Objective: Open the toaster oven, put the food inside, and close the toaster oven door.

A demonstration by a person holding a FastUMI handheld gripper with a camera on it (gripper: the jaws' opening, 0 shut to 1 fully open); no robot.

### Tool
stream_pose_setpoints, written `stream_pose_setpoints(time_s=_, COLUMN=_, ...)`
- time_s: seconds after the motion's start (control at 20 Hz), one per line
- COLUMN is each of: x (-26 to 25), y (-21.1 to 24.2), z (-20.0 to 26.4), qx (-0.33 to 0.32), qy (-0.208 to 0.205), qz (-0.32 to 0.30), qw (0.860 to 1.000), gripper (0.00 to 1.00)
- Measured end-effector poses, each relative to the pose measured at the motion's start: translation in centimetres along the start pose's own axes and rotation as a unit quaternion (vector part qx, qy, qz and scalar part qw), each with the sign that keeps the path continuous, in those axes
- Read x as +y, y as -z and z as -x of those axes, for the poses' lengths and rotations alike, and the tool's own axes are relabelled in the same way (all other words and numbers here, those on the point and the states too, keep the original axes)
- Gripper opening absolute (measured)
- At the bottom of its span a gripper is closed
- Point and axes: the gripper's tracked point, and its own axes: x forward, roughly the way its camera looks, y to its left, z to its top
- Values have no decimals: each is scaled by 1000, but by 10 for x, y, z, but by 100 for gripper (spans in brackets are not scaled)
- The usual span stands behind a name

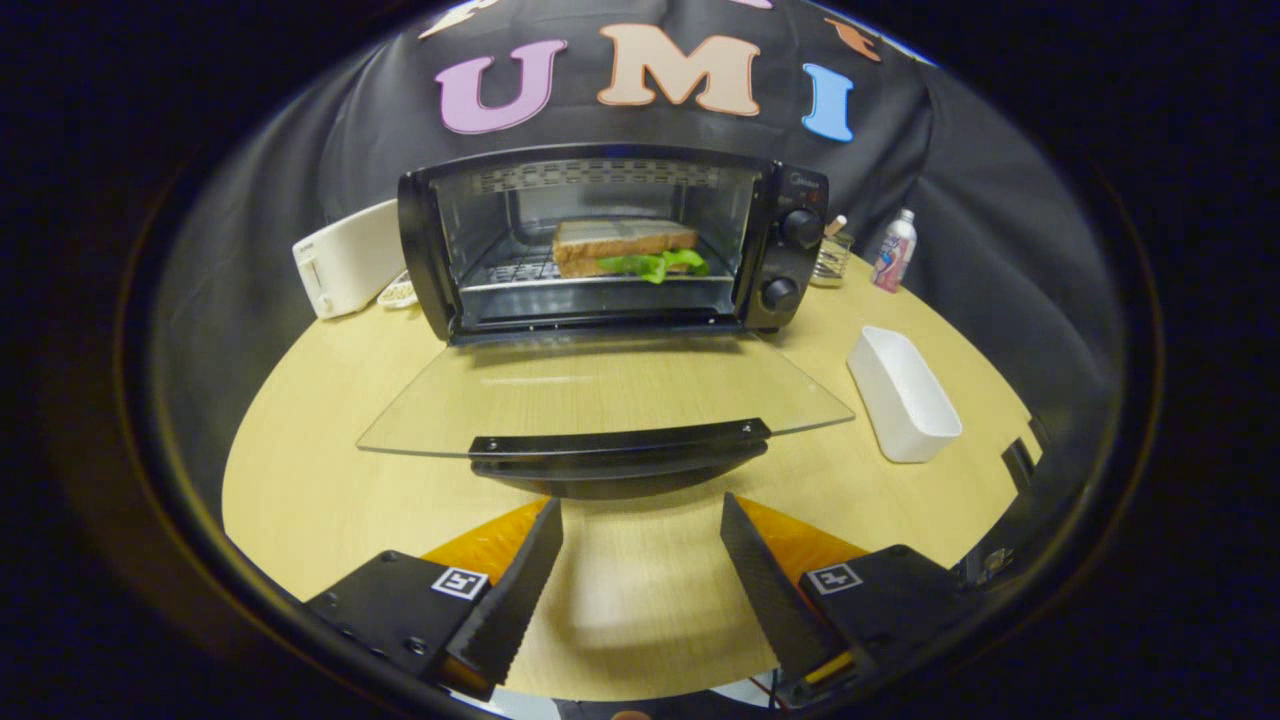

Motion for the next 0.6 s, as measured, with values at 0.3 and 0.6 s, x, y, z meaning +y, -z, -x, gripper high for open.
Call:
stream_pose_setpoints(time_s=0.3, x=4, y=-53, z=3, qx=-48, qy=-7, qz=-28, qw=998, gripper=99)
stream_pose_setpoints(time_s=0.6, x=6, y=-104, z=-11, qx=-83, qy=-11, qz=-59, qw=995, gripper=99)
